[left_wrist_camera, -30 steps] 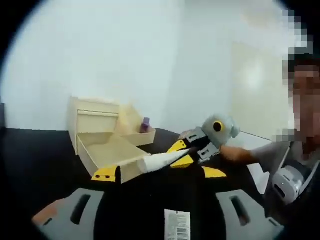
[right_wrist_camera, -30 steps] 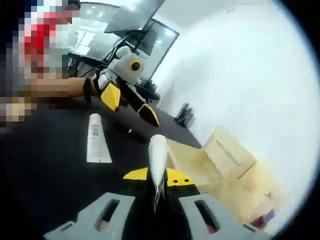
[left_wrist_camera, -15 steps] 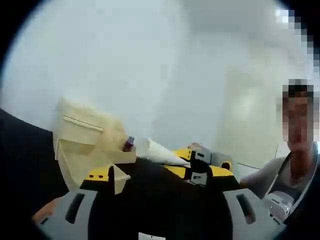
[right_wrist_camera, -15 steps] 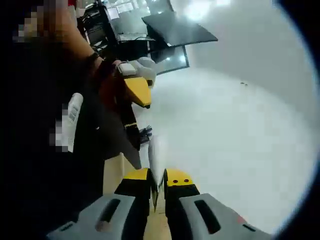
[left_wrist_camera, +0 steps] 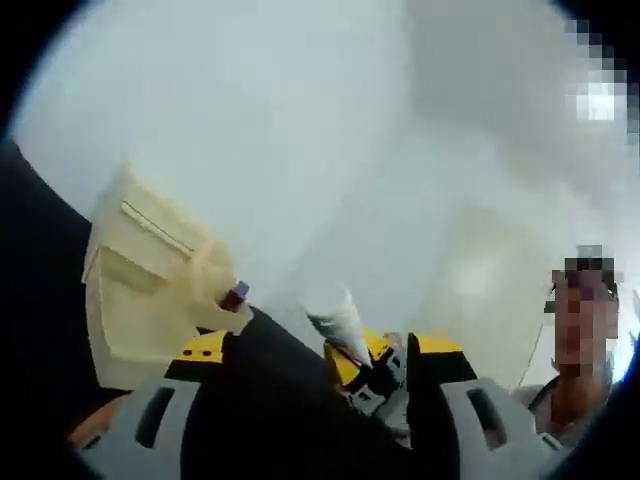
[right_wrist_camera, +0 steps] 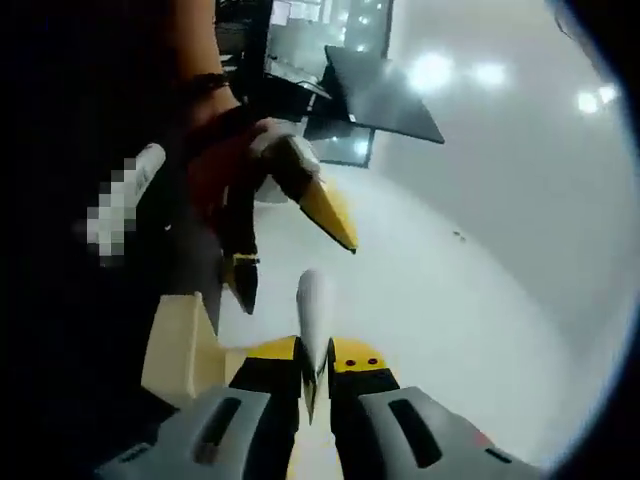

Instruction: Open the drawer, pick up the cosmetic bottles from the table one by one, place them into the drawer, release the gripper, close the drawer, and move the gripper away

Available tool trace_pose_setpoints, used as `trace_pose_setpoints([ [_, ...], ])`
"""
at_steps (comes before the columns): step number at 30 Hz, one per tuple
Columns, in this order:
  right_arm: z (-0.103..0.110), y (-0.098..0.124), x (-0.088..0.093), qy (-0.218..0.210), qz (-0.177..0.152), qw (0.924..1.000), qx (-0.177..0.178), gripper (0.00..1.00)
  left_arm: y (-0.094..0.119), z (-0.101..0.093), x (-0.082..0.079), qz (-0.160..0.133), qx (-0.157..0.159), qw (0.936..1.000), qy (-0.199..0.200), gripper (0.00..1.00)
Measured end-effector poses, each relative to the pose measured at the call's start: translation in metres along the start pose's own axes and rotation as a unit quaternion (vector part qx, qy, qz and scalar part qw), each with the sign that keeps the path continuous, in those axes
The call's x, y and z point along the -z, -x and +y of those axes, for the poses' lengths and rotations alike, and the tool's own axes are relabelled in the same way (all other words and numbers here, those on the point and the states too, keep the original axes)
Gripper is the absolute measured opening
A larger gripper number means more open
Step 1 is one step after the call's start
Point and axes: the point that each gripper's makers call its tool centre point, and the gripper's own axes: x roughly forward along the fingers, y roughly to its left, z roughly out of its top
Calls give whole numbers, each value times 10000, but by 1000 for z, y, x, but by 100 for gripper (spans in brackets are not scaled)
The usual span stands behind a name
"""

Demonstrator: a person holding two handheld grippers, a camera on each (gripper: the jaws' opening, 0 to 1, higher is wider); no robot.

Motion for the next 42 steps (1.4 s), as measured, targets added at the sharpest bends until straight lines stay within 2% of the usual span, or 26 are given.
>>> trace_pose_setpoints([
  [2, 6, 1, -1, 152, -32, 9999, -41, 7, 0, 1, -2, -76, -7, 9988, 485, 65],
  [7, 16, 1, -8, 354, -126, 9992, -124, 7, 2, 10, -7, -291, -183, 9978, 569, 50],
  [12, 21, 0, -10, 485, -178, 9985, -188, 7, 2, 16, -2, -215, -299, 9968, 708, 30],
  [14, 24, 0, -8, 532, -154, 9982, -222, 7, 0, 15, 2, -208, -322, 9961, 798, 27],
  [18, 30, -1, -6, 623, -170, 9976, -248, 8, 2, 23, 0, -210, -395, 9949, 901, 26],
  [21, 35, -4, -5, 654, -173, 9970, -374, 10, 3, 23, -1, -328, -426, 9942, 937, 24],
  [22, 41, -6, -3, 539, -138, 9968, -578, 11, 4, 23, -3, -378, -467, 9941, 904, 23],
  [23, 43, -7, 0, 439, -86, 9970, -635, 11, 6, 28, -5, -399, -632, 9948, 698, 23],
  [25, 46, -7, 6, 55, 57, 9972, -741, 13, 8, 29, -11, -446, -618, 9949, 660, 23],
  [27, 48, -6, 1, -277, -84, 9956, -888, 18, 11, 30, -16, -531, -685, 9947, 546, 23],
  [30, 53, -7, -2, -1282, -61, 9841, -1230, 37, 17, 35, -22, -565, -961, 9937, 135, 23],
  [31, 54, -8, -2, -1593, -49, 9781, -1342, 39, 21, 36, -28, -570, -975, 9936, 25, 23],
  [32, 55, -8, -2, -1992, -29, 9690, -1459, 39, 23, 33, -32, -619, -895, 9941, 17, 23],
  [33, 55, -8, -2, -2447, -27, 9573, -1538, 39, 21, 28, -27, -631, -893, 9940, -40, 23],
  [34, 55, -8, -4, -3181, -124, 9309, -1792, 39, 21, 25, -26, -640, -860, 9942, -68, 23],
  [35, 57, -4, -10, -3725, -255, 9037, -2095, 40, 20, 22, -23, -637, -818, 9946, -90, 22],
  [38, 55, 5, -24, -5195, -520, 8086, -2711, 46, 23, 22, -28, -600, -752, 9953, -143, 22],
  [39, 52, 4, -23, -5599, -531, 7804, -2732, 46, 22, 18, -25, -564, -694, 9958, -193, 22],
  [41, 50, 1, -19, -6091, -496, 7412, -2778, 45, 18, 4, -17, -463, -378, 9975, -377, 21],
  [42, 49, 3, -21, -6404, -533, 7091, -2901, 45, 17, -4, -15, -447, -213, 9976, -478, 20],
])
